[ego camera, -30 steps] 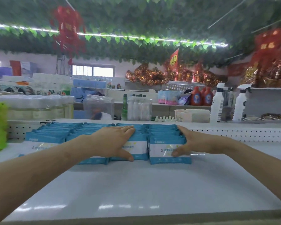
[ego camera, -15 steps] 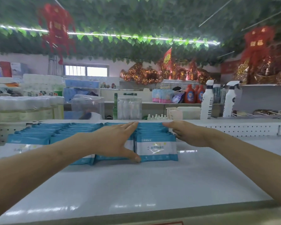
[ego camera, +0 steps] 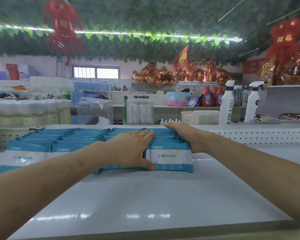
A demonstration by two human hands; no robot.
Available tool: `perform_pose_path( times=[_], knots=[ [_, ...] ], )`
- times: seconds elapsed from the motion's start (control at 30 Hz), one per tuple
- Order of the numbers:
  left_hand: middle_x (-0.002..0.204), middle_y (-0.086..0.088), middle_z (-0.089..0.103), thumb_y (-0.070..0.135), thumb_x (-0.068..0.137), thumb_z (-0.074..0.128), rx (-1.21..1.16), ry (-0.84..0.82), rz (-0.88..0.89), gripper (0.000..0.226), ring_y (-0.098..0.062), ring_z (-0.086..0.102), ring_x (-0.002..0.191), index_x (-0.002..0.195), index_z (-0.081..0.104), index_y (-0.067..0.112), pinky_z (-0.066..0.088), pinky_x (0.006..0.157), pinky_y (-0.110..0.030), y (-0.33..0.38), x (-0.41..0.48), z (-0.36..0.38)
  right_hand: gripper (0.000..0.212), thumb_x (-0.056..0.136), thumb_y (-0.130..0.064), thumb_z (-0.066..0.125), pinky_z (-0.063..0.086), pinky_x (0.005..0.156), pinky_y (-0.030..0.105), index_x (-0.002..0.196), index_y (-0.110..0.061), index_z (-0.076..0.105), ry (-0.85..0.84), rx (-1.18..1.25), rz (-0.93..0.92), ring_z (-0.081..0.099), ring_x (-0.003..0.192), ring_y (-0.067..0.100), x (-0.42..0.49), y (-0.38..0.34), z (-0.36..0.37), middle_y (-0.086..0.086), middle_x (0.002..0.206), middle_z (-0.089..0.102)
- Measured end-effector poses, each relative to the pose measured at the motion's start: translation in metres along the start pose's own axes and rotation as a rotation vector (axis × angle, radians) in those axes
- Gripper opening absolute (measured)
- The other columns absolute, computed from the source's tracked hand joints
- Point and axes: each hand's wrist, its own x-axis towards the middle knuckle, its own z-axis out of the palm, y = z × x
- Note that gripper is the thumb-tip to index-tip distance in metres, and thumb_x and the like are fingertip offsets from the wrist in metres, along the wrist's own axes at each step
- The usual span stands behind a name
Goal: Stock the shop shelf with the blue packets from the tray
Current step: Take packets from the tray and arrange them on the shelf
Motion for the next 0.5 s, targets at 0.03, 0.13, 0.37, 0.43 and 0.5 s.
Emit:
perform_pose_path(
  times=[0.03,0.13,0.37,0.43,0.5],
  knots=[
    [0.162,0.001,0.034,0.088,0.077,0.053,0.003,0.0,-0.006,0.109,-0.021,0.04,0.143,0.155,0.023,0.019,0.044,0.113,-0.047,0.0,0.0,0.0,0.053,0.091,-0.062,0.063,0.063,0.066,0.036,0.123,-0.02,0.062,0.001,-0.005,0.001,0.078,0.091,0.026,0.001,-0.001,0.001,0.011,0.109,0.078],
    [0.164,0.001,0.031,0.088,0.078,0.053,0.007,-0.002,-0.001,0.11,-0.022,0.038,0.145,0.157,0.021,0.018,0.042,0.115,-0.047,0.0,0.0,-0.001,0.05,0.093,-0.06,0.061,0.063,0.067,0.036,0.121,-0.019,0.062,0.0,0.0,0.006,0.078,0.089,0.025,-0.003,-0.003,-0.001,0.011,0.107,0.078],
    [0.172,0.006,0.008,0.085,0.083,0.051,-0.032,0.018,-0.018,0.114,-0.018,0.021,0.155,0.164,0.002,0.021,0.025,0.123,-0.037,-0.019,-0.02,-0.012,0.042,0.096,-0.055,0.061,0.062,0.07,0.037,0.122,-0.023,0.061,0.015,0.039,-0.047,0.077,0.093,0.023,-0.018,0.002,-0.003,0.007,0.11,0.076],
    [0.172,0.007,0.003,0.085,0.084,0.049,-0.039,0.009,-0.041,0.114,-0.017,0.017,0.156,0.164,-0.002,0.023,0.022,0.124,-0.037,-0.03,-0.034,-0.016,0.039,0.095,-0.054,0.062,0.062,0.067,0.036,0.122,-0.025,0.062,-0.017,0.075,-0.068,0.078,0.087,0.022,-0.026,0.009,-0.003,0.005,0.101,0.079],
    [0.172,0.008,0.002,0.084,0.084,0.047,-0.053,-0.006,-0.082,0.112,-0.018,0.019,0.155,0.164,-0.005,0.026,0.023,0.124,-0.038,-0.045,-0.05,-0.017,0.042,0.093,-0.055,0.064,0.06,0.086,0.04,0.124,-0.026,0.063,-0.086,0.078,-0.129,0.076,0.1,0.021,-0.034,0.021,-0.007,0.003,0.108,0.078]
  ],
)
